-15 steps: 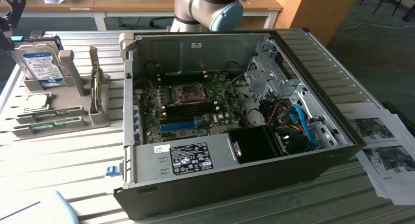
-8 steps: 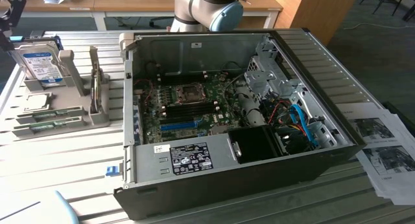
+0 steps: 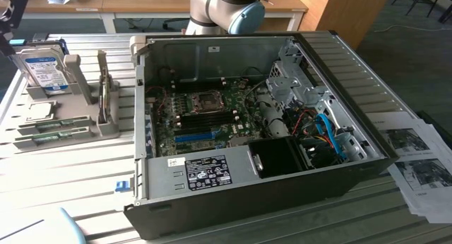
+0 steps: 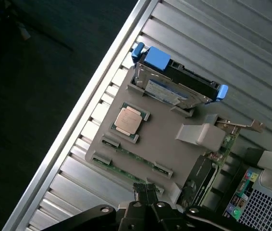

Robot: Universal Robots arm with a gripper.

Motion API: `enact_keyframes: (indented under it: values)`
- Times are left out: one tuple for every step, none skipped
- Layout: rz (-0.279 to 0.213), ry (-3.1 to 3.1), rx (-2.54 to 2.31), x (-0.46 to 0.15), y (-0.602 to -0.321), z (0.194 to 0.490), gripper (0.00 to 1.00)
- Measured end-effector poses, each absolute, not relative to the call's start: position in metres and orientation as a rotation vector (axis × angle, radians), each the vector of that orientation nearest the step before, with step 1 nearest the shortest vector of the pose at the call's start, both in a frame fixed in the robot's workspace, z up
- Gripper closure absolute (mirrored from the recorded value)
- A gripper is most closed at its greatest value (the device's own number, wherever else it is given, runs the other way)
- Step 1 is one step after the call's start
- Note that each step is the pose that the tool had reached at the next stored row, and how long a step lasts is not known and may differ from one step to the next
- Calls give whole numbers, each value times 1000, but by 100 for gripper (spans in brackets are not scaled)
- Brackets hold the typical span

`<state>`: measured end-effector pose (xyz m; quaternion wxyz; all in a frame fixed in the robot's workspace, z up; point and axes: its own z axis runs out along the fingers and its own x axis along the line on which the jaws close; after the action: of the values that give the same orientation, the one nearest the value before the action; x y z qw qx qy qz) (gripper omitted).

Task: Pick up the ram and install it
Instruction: 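Pick up the ram and move it above insertion slot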

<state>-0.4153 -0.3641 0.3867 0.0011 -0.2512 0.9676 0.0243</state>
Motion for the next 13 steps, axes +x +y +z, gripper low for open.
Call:
enact_keyframes:
  values:
    - [77,3032,-812,-415,-364,387,91]
    - [77,3027,-833,-415,-364,387,91]
    - [77,3021,-854,-415,-364,387,91]
    - [78,3016,-874,-415,-364,387,91]
    - [78,3010,-893,-415,-364,387,91]
    - [79,3004,-913,-415,-364,387,91]
    - [79,2998,-936,-415,-364,387,91]
    - [80,2991,-956,-415,-364,387,91]
    - [80,2985,-976,-415,-364,387,91]
    - [80,2979,-996,-415,-364,387,91]
    - [81,2972,-1016,-415,-364,387,91]
    - [82,2966,-1035,-415,-364,387,91]
    - [82,2959,-1055,-415,-364,387,91]
